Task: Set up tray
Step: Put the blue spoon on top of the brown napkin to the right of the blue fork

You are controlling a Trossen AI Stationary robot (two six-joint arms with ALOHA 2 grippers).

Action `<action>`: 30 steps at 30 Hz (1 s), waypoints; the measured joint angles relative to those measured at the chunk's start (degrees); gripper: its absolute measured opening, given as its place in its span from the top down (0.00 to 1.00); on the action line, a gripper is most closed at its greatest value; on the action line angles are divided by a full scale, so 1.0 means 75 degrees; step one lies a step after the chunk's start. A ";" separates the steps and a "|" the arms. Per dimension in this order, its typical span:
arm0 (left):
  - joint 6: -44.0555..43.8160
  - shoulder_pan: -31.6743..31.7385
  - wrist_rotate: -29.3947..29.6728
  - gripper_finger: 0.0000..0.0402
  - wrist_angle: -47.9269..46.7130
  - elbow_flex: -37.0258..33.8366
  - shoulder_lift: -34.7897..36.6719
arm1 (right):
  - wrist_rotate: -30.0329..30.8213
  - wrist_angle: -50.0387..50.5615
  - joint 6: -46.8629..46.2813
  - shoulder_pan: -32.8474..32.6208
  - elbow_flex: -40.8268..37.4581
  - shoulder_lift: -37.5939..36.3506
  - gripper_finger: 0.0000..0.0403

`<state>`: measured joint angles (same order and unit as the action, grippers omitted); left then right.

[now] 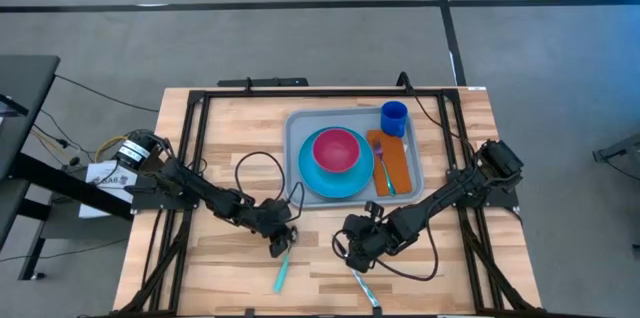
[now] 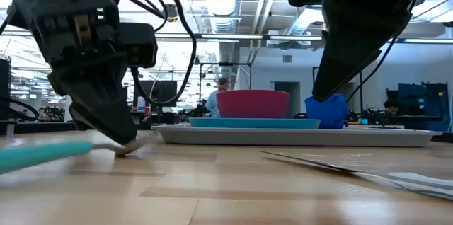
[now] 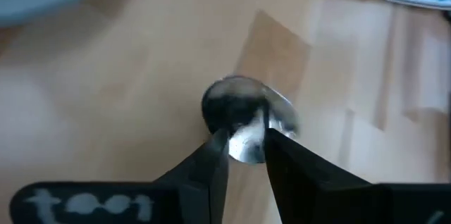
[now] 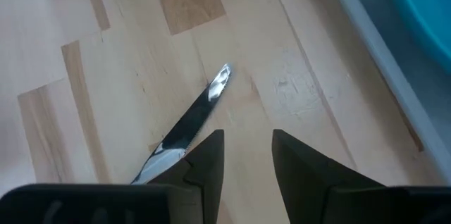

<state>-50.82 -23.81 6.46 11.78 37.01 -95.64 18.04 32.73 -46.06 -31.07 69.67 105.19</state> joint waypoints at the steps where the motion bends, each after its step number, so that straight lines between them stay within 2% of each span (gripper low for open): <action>1: -0.0010 0.0000 0.0045 0.78 -0.0079 0.0000 0.0002 | 0.0000 -0.0014 -0.0009 0.0000 0.0000 0.0000 0.72; 23: -0.0315 -0.0082 -0.0483 0.78 0.0404 0.0000 0.0167 | 0.0006 -0.0023 -0.0457 0.0000 0.0000 0.0009 0.72; 30: -0.0296 -0.0175 0.0351 0.78 -0.0681 0.0003 0.0891 | 0.0006 -0.0041 -0.0460 0.0000 -0.0003 0.0015 0.72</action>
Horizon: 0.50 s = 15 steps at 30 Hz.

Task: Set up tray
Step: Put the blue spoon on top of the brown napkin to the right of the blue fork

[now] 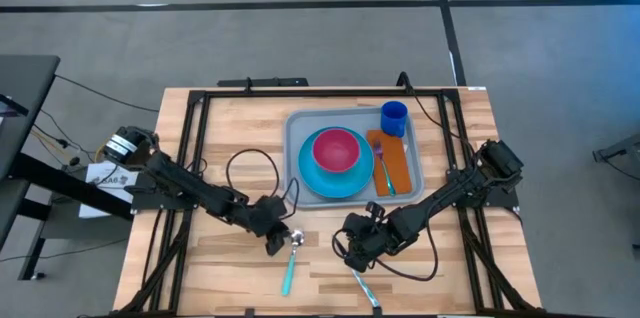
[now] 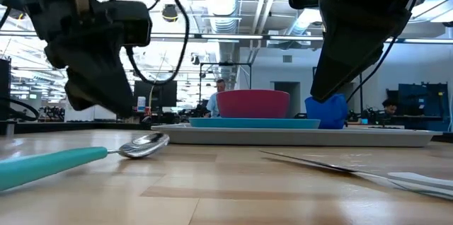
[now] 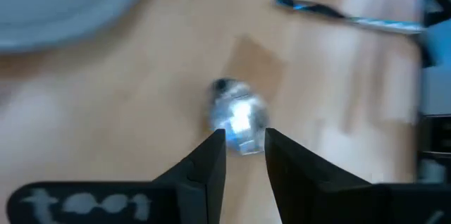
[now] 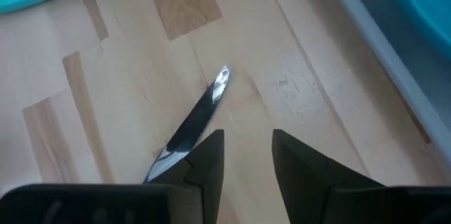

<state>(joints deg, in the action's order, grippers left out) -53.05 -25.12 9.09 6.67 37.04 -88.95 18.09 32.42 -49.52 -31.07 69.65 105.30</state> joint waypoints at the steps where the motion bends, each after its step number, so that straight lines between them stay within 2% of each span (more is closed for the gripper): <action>1: -0.0004 0.0000 0.0085 0.78 -0.0204 0.0000 0.0003 | 0.0000 -0.0011 0.0000 0.0000 0.0000 0.0000 0.72; 7: 0.0016 0.0000 0.0497 0.78 -0.0376 -0.0008 -0.0367 | 0.0002 -0.0069 0.0000 0.0000 0.0000 0.0003 0.72; 15: 0.0287 0.0093 0.0276 0.78 0.0511 -0.0003 -0.0999 | 0.0000 -0.0189 0.0041 0.0000 0.0000 0.0003 0.72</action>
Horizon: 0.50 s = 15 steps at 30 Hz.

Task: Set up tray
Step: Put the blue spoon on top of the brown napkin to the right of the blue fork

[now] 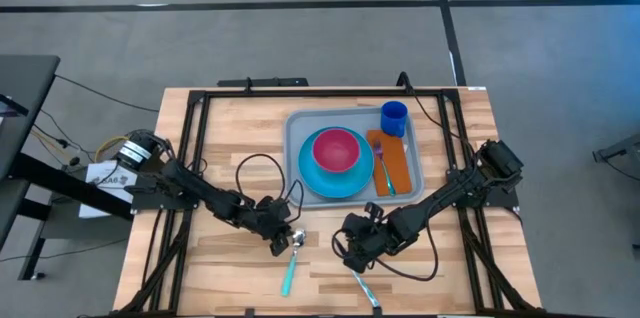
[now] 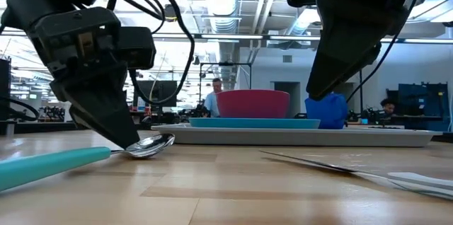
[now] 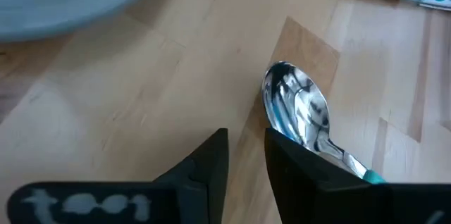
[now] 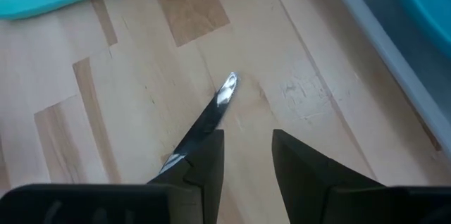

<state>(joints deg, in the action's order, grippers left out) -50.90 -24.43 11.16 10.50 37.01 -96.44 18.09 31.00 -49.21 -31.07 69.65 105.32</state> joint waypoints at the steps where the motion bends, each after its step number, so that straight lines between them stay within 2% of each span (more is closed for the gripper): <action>1: 0.0014 0.0024 -0.0023 0.78 0.0011 0.0000 -0.0003 | 0.0001 -0.0002 0.0005 0.0000 0.0000 0.0000 0.72; 15: 0.0265 0.0098 -0.0422 0.78 0.0604 0.0000 0.0035 | 0.0000 -0.0023 0.0020 0.0000 0.0000 0.0000 0.72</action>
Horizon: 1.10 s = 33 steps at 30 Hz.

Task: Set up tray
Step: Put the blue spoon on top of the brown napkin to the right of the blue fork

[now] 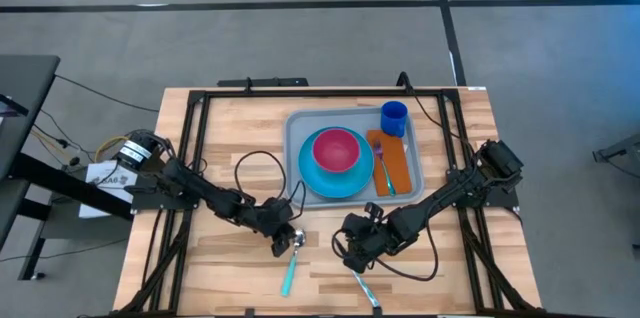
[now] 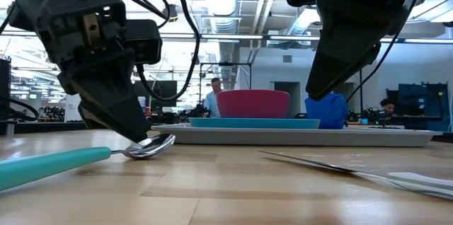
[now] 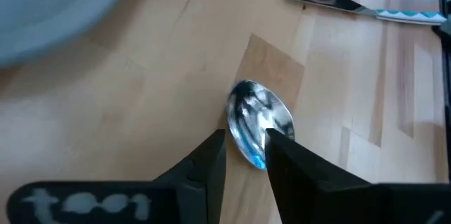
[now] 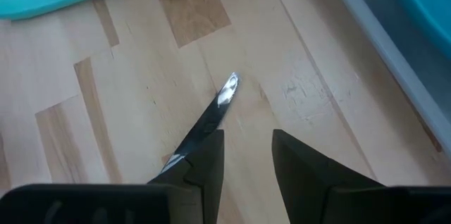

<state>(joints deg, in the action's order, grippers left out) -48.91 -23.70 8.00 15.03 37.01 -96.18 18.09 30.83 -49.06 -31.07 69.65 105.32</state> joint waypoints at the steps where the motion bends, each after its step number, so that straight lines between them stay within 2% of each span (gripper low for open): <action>1: 0.0006 0.0002 0.0008 0.78 -0.0007 0.0000 0.0000 | 0.0000 0.0003 0.0000 0.0000 0.0000 0.0000 0.72; 12: 0.0278 -0.0004 0.0217 0.78 0.0441 -0.0003 -0.0088 | 0.0000 0.0003 0.0001 0.0000 0.0000 0.0000 0.72; 18: 0.0251 0.0104 0.0160 0.78 0.0868 -0.0006 -0.0615 | 0.0000 -0.0003 0.0003 0.0000 0.0000 0.0000 0.72; 25: 0.0522 0.0326 -0.0409 0.78 0.1734 -0.0003 -0.0845 | 0.0000 -0.0004 0.0000 0.0000 0.0000 0.0003 0.72; 30: 0.0639 0.0395 -0.0614 0.79 0.1553 -0.0003 -0.0845 | 0.0000 -0.0001 0.0000 -0.0003 0.0000 0.0003 0.72; 33: 0.0895 0.0392 -0.0612 0.82 0.1511 -0.0003 -0.0845 | 0.0000 -0.0003 0.0000 -0.0003 0.0000 0.0003 0.72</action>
<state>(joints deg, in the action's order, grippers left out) -42.19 -20.76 3.40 26.37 36.99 -102.52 18.09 30.81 -49.06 -31.09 69.65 105.34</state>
